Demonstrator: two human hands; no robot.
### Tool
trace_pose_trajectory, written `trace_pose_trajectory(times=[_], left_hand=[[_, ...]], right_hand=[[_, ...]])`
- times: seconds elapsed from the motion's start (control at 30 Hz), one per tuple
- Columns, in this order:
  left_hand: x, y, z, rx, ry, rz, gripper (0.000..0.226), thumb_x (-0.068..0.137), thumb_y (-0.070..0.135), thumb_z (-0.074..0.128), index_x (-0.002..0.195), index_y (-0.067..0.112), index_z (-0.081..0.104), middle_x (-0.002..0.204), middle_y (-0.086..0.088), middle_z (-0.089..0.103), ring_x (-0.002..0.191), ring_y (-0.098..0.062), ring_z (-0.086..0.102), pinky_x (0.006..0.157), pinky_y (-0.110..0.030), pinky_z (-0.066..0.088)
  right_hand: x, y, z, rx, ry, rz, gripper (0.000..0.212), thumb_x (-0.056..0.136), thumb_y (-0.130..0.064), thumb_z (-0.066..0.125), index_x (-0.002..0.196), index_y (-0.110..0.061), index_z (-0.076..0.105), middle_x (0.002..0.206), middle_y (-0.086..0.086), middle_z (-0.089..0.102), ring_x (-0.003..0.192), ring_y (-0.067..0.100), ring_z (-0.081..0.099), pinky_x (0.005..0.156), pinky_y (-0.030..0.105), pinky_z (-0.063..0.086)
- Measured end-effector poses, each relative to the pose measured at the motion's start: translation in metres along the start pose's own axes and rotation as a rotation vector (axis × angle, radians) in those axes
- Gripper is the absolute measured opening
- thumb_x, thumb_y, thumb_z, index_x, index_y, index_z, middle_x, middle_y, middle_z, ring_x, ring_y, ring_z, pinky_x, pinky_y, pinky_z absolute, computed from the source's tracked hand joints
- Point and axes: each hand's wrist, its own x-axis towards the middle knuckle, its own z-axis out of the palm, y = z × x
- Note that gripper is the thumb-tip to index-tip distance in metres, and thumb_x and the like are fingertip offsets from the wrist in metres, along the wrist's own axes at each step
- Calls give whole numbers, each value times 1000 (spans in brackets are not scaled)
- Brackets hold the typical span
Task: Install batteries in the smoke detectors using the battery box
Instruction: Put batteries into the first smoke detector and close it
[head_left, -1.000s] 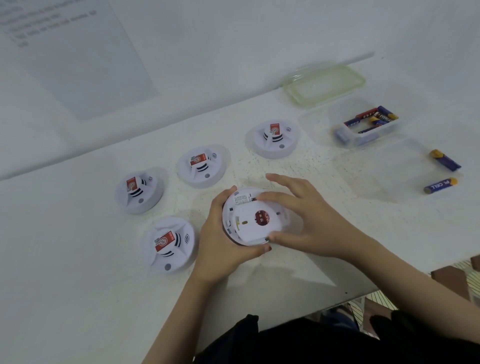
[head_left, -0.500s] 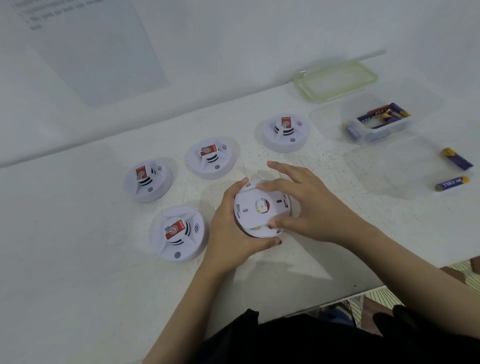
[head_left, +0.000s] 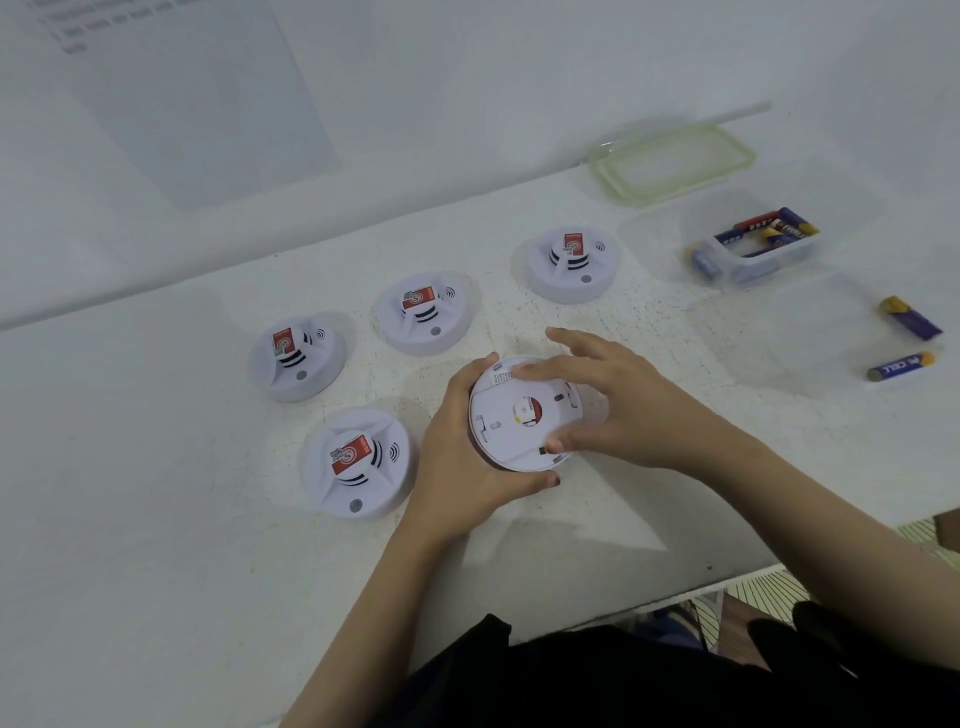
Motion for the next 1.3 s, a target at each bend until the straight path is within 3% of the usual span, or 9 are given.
trace_pose_trajectory(times=[0.17, 0.27, 0.37, 0.47, 0.67, 0.8, 1.0, 1.17, 1.3], left_hand=[[0, -2, -1, 15, -25, 17, 103, 46, 14, 96, 130, 34, 39, 119, 36, 51, 116, 4, 52, 89, -15, 47], [0, 2, -1, 43, 4, 52, 102, 45, 32, 93, 131, 46, 38, 126, 29, 48, 122, -6, 50, 98, -34, 49], [0, 3, -1, 60, 21, 63, 102, 45, 25, 95, 127, 52, 40, 125, 35, 49, 122, -1, 49, 96, -33, 50], [-1, 1, -2, -2, 0, 24, 101, 47, 3, 95, 124, 46, 45, 121, 32, 57, 118, 3, 54, 89, -21, 50], [0, 0, -3, -17, -17, -5, 102, 49, 2, 94, 126, 46, 44, 119, 32, 58, 116, 6, 53, 85, -11, 48], [-1, -2, -3, -36, -13, -35, 105, 47, 6, 96, 131, 44, 44, 122, 26, 60, 118, 4, 54, 86, -14, 50], [-2, 0, -2, -43, 9, -38, 103, 47, 13, 96, 135, 37, 47, 122, 23, 61, 120, -3, 55, 91, -36, 56], [-4, 5, 0, -14, 44, -18, 99, 48, 1, 94, 122, 48, 48, 114, 30, 62, 113, 2, 58, 81, -18, 53], [-5, 5, 2, -3, 60, -4, 96, 49, -1, 93, 121, 46, 50, 113, 26, 63, 110, 0, 59, 78, -17, 54]], right_hand=[[0, 3, 3, 105, -12, -16, 69, 68, -32, 79, 118, -61, 41, 152, -3, 28, 141, 10, 19, 112, 44, 25], [1, 6, 4, 108, -20, -68, 66, 67, -35, 76, 121, -56, 45, 150, -6, 30, 139, 5, 22, 108, 30, 27], [2, 10, 6, 142, -8, -103, 64, 70, -27, 81, 123, -46, 51, 143, -8, 40, 134, 0, 28, 101, 17, 29], [3, 16, 10, 176, 23, -146, 64, 67, -29, 80, 126, -36, 55, 135, -13, 51, 127, 0, 41, 104, 23, 36], [0, 22, 12, 274, 17, -149, 70, 66, -27, 83, 129, -32, 53, 136, -18, 50, 129, -3, 40, 103, 14, 34], [-3, 21, 15, 349, 87, -108, 66, 66, -12, 85, 123, -29, 57, 129, -19, 53, 126, -6, 43, 96, 14, 41], [-6, 19, 20, 307, 150, -80, 62, 65, -25, 85, 118, -29, 52, 135, -4, 53, 117, -3, 50, 86, 15, 48], [-6, 18, 26, 259, 184, -91, 62, 62, -46, 77, 114, -29, 48, 137, -5, 50, 116, 6, 53, 83, 19, 52], [-6, 18, 27, 250, 199, -71, 60, 64, -35, 82, 112, -28, 46, 138, -4, 50, 115, 9, 54, 85, 26, 53]])
